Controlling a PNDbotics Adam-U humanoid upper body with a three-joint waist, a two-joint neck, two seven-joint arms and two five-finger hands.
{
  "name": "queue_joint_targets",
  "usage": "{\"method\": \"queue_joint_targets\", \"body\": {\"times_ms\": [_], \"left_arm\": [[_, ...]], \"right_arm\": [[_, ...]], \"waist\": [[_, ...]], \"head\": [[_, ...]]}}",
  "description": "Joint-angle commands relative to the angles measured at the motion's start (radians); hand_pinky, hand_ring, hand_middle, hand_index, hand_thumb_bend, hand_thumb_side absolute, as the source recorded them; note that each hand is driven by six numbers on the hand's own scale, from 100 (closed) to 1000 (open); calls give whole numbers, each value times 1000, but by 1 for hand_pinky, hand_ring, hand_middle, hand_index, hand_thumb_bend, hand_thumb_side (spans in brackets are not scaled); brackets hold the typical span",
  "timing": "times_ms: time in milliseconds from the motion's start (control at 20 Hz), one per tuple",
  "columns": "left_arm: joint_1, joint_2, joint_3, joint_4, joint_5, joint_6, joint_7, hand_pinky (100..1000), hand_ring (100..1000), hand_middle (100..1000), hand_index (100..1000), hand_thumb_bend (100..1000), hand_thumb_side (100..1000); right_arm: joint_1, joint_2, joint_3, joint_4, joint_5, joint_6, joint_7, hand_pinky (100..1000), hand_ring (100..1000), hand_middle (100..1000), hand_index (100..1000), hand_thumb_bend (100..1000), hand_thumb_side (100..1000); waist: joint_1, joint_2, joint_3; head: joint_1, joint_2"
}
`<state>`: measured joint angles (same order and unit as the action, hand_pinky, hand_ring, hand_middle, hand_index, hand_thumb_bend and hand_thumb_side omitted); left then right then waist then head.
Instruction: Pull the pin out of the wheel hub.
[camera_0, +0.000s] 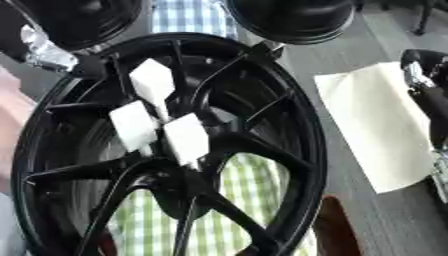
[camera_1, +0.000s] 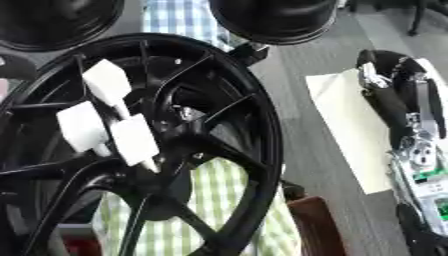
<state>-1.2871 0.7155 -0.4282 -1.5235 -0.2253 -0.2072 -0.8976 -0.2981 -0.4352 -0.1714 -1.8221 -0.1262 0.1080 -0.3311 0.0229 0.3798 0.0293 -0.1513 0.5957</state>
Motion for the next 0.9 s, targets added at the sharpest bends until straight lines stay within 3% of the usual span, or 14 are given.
{"method": "queue_joint_targets", "body": {"times_ms": [50,400,900], "left_arm": [[-26,8,6,7,-4,-21,-9,801,736,708,811,493,555],[-27,6,6,12,-6,-27,-9,801,736,708,811,493,555],[-27,-42,-43,53,12,-18,-9,798,742,726,817,484,570]], "right_arm": [[-9,-13,-3,-22,-7,-2,4,814,767,594,701,247,422],[-9,-13,-3,-22,-7,-2,4,814,767,594,701,247,422],[-25,1,-1,-24,-12,-5,7,812,767,595,701,241,429]], "waist": [[-1,-17,-2],[-1,-17,-2],[1,6,-30]], "head": [[3,-14],[3,-14],[33,-25]]}}
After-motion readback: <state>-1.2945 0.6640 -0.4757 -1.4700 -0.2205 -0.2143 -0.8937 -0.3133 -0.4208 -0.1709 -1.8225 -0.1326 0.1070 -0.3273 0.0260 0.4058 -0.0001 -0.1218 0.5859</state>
